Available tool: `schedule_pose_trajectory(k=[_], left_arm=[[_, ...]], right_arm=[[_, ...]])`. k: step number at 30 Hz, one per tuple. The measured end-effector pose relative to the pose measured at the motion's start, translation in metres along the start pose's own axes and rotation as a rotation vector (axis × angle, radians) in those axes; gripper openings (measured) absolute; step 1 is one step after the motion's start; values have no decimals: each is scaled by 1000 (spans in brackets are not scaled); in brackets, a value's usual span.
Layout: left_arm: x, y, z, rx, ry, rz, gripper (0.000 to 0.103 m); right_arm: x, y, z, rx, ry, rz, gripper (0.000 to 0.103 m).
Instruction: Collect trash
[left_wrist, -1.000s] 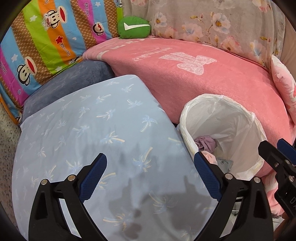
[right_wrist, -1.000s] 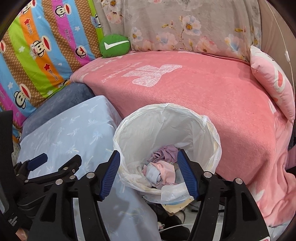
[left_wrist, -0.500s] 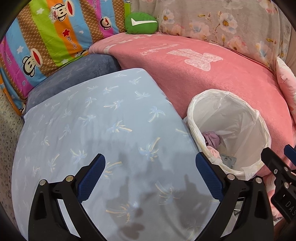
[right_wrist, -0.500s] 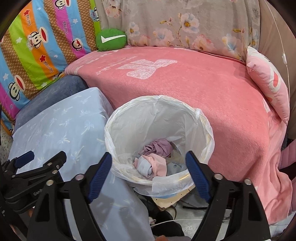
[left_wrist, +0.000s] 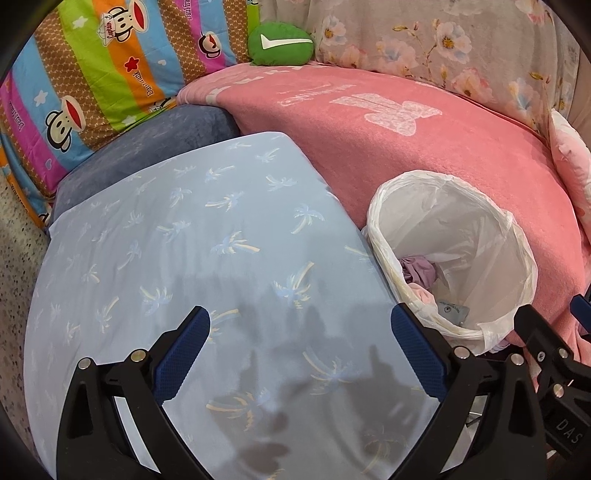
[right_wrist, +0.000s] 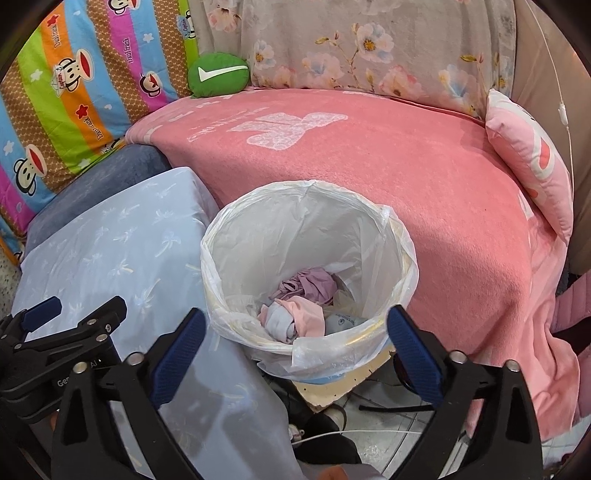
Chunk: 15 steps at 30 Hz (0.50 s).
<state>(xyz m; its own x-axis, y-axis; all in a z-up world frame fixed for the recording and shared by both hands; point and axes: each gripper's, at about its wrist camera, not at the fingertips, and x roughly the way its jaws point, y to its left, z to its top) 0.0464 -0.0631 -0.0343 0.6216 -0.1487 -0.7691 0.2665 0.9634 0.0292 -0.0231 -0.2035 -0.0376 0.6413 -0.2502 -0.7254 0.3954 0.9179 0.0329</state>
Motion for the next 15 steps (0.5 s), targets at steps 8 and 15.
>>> schedule_pose_trajectory(k=[8,15], left_arm=[[-3,-1,-1,-5,-2,13,95],[-5,-3,-2,-4,-4,17,95]], right_arm=[[-3,-4,-2,1,0,-15,97],[-4,-4,-5,-12,0,-27,97]])
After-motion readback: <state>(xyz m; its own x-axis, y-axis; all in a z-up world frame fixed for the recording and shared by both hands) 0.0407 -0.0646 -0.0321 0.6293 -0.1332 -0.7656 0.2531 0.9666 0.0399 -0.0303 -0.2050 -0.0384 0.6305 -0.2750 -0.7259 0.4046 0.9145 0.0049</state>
